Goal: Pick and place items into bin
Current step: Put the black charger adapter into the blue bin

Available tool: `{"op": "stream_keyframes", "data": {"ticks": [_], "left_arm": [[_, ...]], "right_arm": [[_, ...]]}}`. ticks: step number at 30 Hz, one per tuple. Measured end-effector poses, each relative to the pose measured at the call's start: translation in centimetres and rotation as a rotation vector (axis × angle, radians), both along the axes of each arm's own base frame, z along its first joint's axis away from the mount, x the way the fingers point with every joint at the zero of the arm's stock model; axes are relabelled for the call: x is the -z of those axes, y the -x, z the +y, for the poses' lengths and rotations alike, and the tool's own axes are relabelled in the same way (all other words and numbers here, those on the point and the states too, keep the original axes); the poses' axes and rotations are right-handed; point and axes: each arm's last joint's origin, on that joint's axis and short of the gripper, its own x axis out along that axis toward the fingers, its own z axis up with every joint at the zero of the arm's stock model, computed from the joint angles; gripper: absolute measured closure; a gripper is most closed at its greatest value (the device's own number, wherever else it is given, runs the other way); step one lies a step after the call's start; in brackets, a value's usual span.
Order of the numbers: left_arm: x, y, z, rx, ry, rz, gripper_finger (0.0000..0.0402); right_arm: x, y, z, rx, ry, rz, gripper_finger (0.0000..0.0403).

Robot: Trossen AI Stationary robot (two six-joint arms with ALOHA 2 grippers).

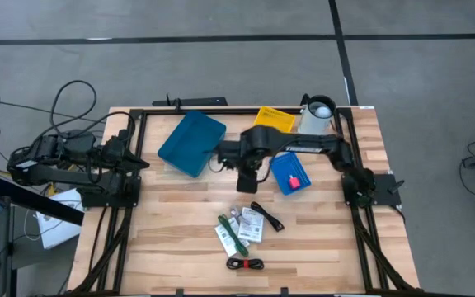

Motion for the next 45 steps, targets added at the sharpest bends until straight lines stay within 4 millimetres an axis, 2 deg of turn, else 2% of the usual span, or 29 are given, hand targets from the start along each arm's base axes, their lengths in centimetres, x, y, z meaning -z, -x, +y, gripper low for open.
{"op": "stream_keyframes", "data": {"ticks": [9, 15, 24, 30, 39, 45], "left_arm": [[0.0, 0.0, 0.0, 0.000, 0.000, 0.000, 0.0401], [0.0, 0.0, 0.0, 0.000, 0.000, 0.000, 0.0401], [0.0, 0.0, 0.0, 0.000, 0.000, 0.000, 0.0401], [0.0, 0.0, 0.0, 0.000, 0.000, 0.000, 0.0401], [0.0, 0.0, 0.0, 0.000, 0.000, 0.000, 0.0401], [0.0, 0.0, 0.0, 0.000, 0.000, 0.000, 0.0401]], "right_arm": [[-5.9, 3.9, 0.1, 0.079, -0.006, -0.162, 0.0242], [-8.2, 5.8, 1.0, 0.061, 0.001, -0.228, 0.0266], [-9.5, 7.0, 1.3, 0.070, 0.062, -0.272, 0.0239], [-10.0, 7.5, 0.9, 0.067, 0.070, -0.284, 0.0266], [-12.0, 9.5, 0.6, 0.095, 0.085, -0.351, 0.0243], [-13.4, 11.2, 0.6, 0.097, 0.082, -0.400, 0.0266]]}}
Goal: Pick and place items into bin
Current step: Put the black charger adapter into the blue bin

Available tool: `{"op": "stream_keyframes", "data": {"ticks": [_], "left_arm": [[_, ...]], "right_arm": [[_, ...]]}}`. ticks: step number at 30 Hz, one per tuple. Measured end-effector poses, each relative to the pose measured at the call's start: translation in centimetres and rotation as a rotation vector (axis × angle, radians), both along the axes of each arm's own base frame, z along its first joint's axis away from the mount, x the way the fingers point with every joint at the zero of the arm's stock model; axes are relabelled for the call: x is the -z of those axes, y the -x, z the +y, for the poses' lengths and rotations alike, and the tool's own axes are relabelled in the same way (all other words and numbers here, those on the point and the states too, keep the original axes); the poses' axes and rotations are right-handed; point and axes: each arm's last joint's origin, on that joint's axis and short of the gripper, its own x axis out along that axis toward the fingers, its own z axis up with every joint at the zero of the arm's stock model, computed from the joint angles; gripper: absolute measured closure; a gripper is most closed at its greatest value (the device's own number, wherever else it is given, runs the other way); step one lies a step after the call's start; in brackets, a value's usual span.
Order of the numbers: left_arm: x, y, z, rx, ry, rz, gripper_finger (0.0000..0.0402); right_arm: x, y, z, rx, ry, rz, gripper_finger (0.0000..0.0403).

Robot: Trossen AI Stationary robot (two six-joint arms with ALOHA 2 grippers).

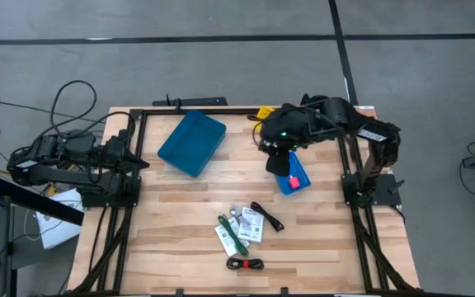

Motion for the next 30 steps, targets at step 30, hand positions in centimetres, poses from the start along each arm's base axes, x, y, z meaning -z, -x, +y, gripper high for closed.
{"op": "stream_keyframes", "data": {"ticks": [30], "left_arm": [[0.0, 0.0, 0.0, 0.000, 0.000, 0.000, 0.0401]], "right_arm": [[-3.3, 9.3, -1.3, -0.066, 0.066, -0.096, 0.0267]]}}
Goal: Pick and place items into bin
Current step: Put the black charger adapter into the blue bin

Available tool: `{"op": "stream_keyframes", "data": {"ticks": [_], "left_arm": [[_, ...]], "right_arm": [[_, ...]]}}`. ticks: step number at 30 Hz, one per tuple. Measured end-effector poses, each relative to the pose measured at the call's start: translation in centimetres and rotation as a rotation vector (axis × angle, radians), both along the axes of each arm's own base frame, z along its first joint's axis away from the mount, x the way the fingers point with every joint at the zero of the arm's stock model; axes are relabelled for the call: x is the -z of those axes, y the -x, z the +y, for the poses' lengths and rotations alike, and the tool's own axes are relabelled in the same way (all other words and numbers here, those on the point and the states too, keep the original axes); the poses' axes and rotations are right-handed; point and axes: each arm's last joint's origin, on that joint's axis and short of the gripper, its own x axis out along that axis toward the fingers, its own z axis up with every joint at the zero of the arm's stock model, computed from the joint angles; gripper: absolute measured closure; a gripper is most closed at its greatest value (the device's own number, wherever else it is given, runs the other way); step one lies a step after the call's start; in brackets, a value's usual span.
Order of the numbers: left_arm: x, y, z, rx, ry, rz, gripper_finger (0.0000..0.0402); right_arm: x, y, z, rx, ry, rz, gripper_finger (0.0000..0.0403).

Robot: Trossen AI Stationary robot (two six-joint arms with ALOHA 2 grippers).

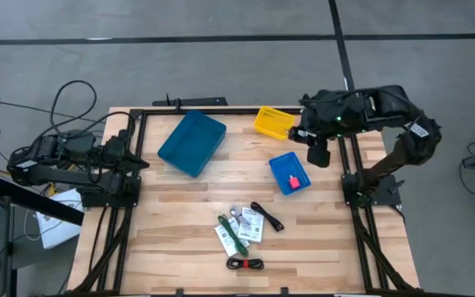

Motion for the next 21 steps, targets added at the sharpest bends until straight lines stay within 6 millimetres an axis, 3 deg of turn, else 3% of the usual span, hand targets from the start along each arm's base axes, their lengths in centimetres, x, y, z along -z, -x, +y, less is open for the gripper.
{"op": "stream_keyframes", "data": {"ticks": [10, 14, 21], "left_arm": [[0.0, 0.0, 0.0, 0.000, 0.000, 0.000, 0.0401], [0.0, 0.0, 0.0, 0.000, 0.000, 0.000, 0.0401], [0.0, 0.0, 0.0, 0.000, 0.000, -0.001, 0.0401]], "right_arm": [[7.9, 1.5, -0.7, 0.060, -0.041, 0.253, 0.0249], [11.6, 0.7, -0.6, -0.002, -0.062, 0.298, 0.0266], [17.4, -1.3, -1.4, -0.079, -0.030, 0.396, 0.0253]]}}
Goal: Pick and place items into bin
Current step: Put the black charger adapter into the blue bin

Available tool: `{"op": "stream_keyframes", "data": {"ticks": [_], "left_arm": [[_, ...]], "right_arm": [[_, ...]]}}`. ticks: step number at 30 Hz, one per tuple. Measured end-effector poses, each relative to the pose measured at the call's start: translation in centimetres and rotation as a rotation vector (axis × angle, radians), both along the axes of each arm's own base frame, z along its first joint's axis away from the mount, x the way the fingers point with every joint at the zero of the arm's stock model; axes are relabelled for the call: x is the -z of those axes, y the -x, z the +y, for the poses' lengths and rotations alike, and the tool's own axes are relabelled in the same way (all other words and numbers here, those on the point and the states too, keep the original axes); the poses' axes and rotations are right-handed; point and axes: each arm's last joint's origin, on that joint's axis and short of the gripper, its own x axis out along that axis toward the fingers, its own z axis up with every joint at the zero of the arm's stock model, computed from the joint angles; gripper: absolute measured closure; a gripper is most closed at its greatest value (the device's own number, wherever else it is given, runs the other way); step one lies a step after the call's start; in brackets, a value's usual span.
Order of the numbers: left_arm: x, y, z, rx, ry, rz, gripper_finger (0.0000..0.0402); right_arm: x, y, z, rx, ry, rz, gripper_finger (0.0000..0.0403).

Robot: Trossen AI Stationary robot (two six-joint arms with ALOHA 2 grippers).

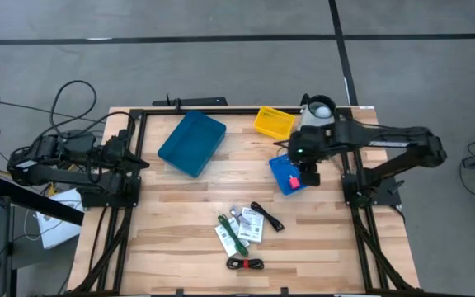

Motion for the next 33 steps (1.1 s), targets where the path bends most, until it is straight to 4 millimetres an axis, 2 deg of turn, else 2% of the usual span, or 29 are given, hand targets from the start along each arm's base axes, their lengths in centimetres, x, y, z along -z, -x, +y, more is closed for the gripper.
{"op": "stream_keyframes", "data": {"ticks": [3, 9, 16, 25, 33], "left_arm": [[0.0, 0.0, 0.0, 0.000, 0.000, 0.000, 0.0401], [0.0, 0.0, 0.0, 0.000, 0.000, 0.000, 0.0401], [0.0, 0.0, 0.0, 0.000, 0.000, 0.000, 0.0401], [0.0, 0.0, 0.0, 0.000, 0.000, 0.000, 0.0401], [0.0, 0.0, 0.0, 0.000, 0.000, 0.000, 0.0401]], "right_arm": [[1.9, -0.6, -1.1, 0.014, 0.003, 0.053, 0.0247], [4.9, -1.7, -3.3, 0.037, -0.056, 0.146, 0.0266], [7.6, -2.5, -3.6, 0.009, -0.114, 0.242, 0.0246], [9.3, -3.4, -3.7, -0.022, -0.121, 0.294, 0.0266], [9.3, -3.8, -3.8, -0.017, -0.113, 0.265, 0.0222]]}}
